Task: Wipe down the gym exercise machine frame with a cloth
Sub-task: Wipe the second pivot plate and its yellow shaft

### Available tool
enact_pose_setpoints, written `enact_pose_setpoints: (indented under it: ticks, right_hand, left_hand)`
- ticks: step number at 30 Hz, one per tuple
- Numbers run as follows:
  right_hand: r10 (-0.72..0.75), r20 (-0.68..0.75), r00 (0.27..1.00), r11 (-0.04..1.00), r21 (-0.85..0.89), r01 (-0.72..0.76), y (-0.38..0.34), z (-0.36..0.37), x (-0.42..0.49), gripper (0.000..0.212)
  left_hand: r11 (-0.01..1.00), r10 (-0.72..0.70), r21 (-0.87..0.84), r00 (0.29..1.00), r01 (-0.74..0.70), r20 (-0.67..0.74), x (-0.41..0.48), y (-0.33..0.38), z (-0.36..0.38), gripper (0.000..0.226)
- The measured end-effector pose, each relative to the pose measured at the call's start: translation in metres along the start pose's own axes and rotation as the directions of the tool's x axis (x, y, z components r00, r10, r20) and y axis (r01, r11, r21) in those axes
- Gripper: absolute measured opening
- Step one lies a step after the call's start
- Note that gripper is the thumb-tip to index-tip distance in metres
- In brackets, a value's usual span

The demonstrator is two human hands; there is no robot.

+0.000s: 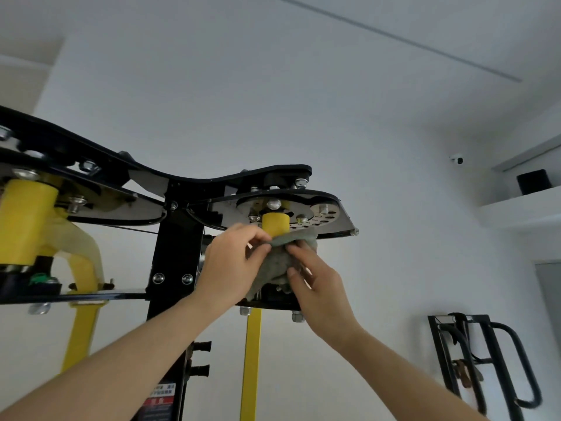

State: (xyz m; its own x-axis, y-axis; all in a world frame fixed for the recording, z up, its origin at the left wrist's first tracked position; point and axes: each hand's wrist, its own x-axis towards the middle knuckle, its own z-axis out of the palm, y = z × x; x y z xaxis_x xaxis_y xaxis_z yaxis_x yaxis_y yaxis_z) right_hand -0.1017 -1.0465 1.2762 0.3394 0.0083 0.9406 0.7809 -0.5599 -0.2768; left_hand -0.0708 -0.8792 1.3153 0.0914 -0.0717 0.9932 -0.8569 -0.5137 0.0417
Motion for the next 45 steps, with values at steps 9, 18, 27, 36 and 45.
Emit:
enact_pose_setpoints:
  ticks: [9,18,27,36,45]
  right_hand:
    - [-0.252,-0.016,0.968,0.937,-0.255,0.239,-0.020,0.014,0.037,0.060]
    - [-0.043,0.066,0.997,0.993,0.113,0.035,-0.033,-0.001,0.038,0.037]
    - [0.057,0.170,0.984,0.934,0.340,-0.113,-0.037,-0.015,0.042,0.035]
    - [-0.588,-0.069,0.806,0.679,-0.583,0.445,-0.060,-0.026,0.075,0.022]
    - [-0.469,0.127,0.874,0.481,-0.793,0.374,-0.048,-0.016,0.095,0.054]
  left_hand:
    - [0.784,-0.474,-0.469,0.880,0.407,-0.029,0.029,-0.002,-0.022,0.008]
    - [0.567,-0.267,-0.701,0.902,0.433,0.341,0.012,0.007,-0.017,0.019]
    - [0.588,-0.079,-0.671,0.858,0.451,0.508,0.006,-0.012,-0.027,0.042]
    - [0.278,-0.609,-0.760,0.720,0.587,0.333,0.026,-0.029,-0.023,0.026]
    - [-0.234,-0.665,-0.919,0.637,0.318,0.390,0.042,0.002,0.007,0.031]
